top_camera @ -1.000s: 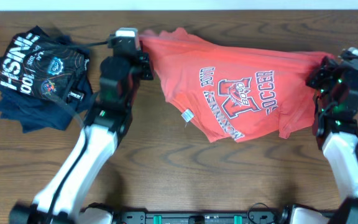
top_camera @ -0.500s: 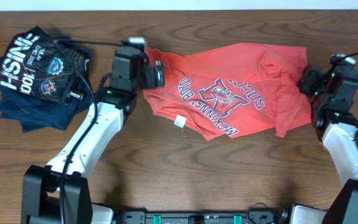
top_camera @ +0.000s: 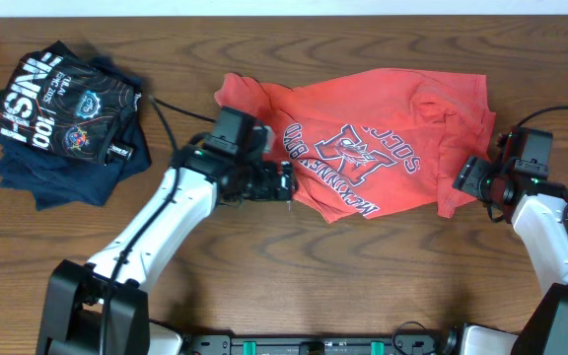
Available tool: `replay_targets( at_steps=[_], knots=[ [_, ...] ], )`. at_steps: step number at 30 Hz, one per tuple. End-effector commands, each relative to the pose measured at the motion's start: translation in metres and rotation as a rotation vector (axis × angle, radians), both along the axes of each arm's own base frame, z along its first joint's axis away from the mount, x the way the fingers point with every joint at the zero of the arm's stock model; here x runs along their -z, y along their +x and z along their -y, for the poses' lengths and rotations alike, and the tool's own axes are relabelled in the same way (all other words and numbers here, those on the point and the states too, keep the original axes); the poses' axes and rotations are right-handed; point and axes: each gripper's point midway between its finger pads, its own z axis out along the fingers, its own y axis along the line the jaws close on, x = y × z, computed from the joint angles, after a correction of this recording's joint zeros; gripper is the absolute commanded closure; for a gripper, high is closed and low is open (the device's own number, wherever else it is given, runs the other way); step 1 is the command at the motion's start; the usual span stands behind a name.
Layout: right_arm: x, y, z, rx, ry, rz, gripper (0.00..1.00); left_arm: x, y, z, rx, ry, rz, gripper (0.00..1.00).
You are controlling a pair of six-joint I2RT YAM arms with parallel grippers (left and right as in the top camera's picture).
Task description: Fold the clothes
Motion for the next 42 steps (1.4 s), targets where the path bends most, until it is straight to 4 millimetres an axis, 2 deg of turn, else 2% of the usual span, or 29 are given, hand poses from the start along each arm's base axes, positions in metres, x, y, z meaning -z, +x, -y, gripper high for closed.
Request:
replay_targets(
  at_steps=[1, 4, 14, 16, 20, 24, 29, 34, 35, 37, 38, 39, 42],
  knots=[
    [0.002, -0.008, 0.019, 0.052, -0.063, -0.034, 0.23, -0.001, -0.015, 0.022, 0.055, -0.035, -0.013, 0.02],
    [0.003, -0.010, 0.018, 0.051, -0.060, -0.043, 0.22, 0.006, -0.022, 0.035, 0.060, -0.036, -0.043, 0.02],
    [0.003, -0.010, 0.018, 0.051, -0.059, -0.044, 0.21, 0.049, -0.044, 0.076, 0.020, -0.020, -0.189, 0.01],
    [0.003, -0.010, 0.018, 0.051, -0.060, -0.044, 0.21, 0.054, -0.044, 0.086, 0.029, -0.029, -0.182, 0.04],
    [0.003, -0.011, 0.018, 0.051, -0.059, -0.044, 0.20, 0.060, -0.040, 0.101, 0.052, -0.052, -0.144, 0.20],
    [0.003, -0.011, 0.018, 0.051, -0.059, -0.045, 0.20, 0.075, -0.038, 0.098, 0.003, 0.005, -0.146, 0.24],
    [0.003, -0.011, 0.018, 0.051, -0.059, -0.045, 0.20, 0.087, -0.039, 0.097, -0.023, 0.021, -0.180, 0.38],
    [0.003, -0.011, 0.018, 0.051, -0.058, -0.045, 0.20, 0.090, -0.035, 0.101, -0.030, 0.008, -0.170, 0.41],
    [0.003, -0.011, 0.018, 0.051, -0.059, -0.045, 0.20, 0.090, -0.033, 0.102, -0.031, 0.004, -0.162, 0.47],
    [0.003, -0.011, 0.018, 0.051, -0.058, -0.047, 0.20, 0.088, -0.031, 0.104, -0.030, -0.005, -0.152, 0.72],
    [0.003, -0.011, 0.018, 0.051, -0.058, -0.047, 0.20, 0.088, -0.031, 0.104, -0.030, -0.006, -0.151, 0.80],
    [0.003, -0.012, 0.018, 0.051, -0.058, -0.049, 0.19, 0.088, -0.031, 0.104, -0.030, -0.006, -0.151, 0.94],
    [0.004, -0.012, 0.018, 0.051, -0.057, -0.052, 0.19, 0.089, -0.032, 0.101, -0.030, 0.005, -0.160, 0.94]
  ],
)
